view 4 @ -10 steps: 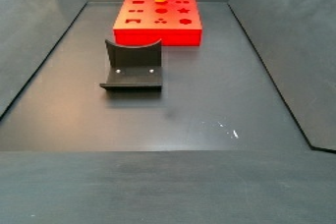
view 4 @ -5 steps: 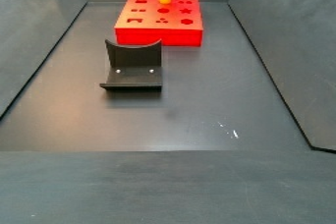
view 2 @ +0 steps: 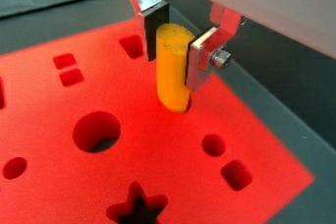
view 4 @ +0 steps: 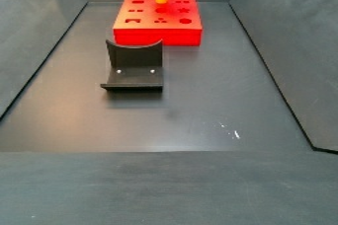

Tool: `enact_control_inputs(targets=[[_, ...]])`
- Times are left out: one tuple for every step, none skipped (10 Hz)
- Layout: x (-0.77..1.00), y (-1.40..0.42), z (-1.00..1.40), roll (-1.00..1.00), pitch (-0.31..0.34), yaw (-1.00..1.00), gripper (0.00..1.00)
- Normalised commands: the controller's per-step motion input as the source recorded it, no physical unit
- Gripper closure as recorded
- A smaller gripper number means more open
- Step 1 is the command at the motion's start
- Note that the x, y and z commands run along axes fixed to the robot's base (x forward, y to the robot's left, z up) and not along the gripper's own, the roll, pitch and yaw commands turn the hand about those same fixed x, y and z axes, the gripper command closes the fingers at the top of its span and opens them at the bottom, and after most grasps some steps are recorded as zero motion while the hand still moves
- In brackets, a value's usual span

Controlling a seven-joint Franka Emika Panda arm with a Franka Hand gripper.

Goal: Insert the oval object.

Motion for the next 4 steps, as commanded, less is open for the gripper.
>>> enact_control_inputs(targets=[[-0.01,-0.01,-0.54,0.18,0.0,-0.03,1.0],[-0.31,-0.04,-0.49,0.15,-0.053,0.0,1.0],[-0.15,-0.06,-0.31,0.1,-0.02,0.0,1.0],[0.0,0.0,0.0,0.0,0.0,0.0,1.0]])
